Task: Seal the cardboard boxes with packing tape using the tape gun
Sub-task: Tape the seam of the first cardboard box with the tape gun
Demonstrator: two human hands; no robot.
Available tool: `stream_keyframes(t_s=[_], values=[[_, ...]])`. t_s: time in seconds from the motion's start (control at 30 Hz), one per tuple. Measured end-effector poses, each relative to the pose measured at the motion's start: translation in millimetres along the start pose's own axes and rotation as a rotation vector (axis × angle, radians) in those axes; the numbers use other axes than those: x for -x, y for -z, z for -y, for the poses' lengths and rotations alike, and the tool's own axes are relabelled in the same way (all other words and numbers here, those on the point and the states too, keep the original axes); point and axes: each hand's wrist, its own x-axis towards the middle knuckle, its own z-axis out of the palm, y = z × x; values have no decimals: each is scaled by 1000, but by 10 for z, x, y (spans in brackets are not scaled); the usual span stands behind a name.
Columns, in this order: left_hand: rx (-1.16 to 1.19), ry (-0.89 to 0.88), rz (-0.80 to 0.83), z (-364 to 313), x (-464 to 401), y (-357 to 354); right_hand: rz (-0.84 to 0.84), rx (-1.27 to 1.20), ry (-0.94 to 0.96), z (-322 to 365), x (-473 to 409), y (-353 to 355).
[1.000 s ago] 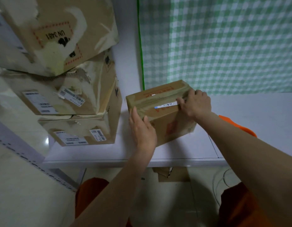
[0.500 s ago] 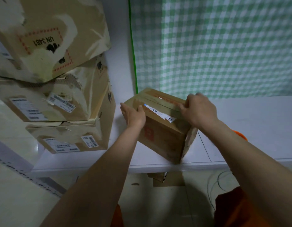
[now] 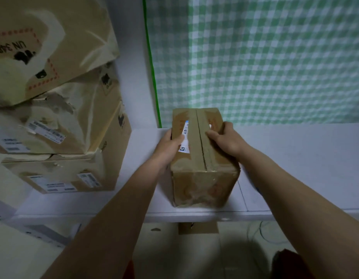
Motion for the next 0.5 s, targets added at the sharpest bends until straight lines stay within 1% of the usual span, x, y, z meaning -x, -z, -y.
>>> stream_keyframes(t_s=[0.07, 0.13, 0.2, 0.23, 0.27, 0.33, 0.4, 0.43, 0.5], values=[[23, -21, -18, -28, -33, -61, -7, -103, 66, -14, -38, 0], [37, -28, -36, -30, -65, -100, 1, -165, 86, -37, -60, 37], [-23, -59, -54, -4, -29, -121, 6, -183, 92, -42, -44, 61], [-97, -89, -66, 7, 3, -123, 5, -180, 93, -42, -29, 66], [-228, -138, -79, 8, 43, -109, 8, -169, 91, -44, -13, 65], [-619, -299, -78, 0, 209, -64, 13, -109, 93, -42, 47, 33], [-983, -474, 3, -52, 457, -66, 4, -35, 91, -29, 114, -7], [-1106, -539, 72, -78, 562, -89, -12, 0, 90, -22, 145, -21], [-1276, -569, 149, -59, 760, -186, -44, 80, 96, -38, 207, -40]])
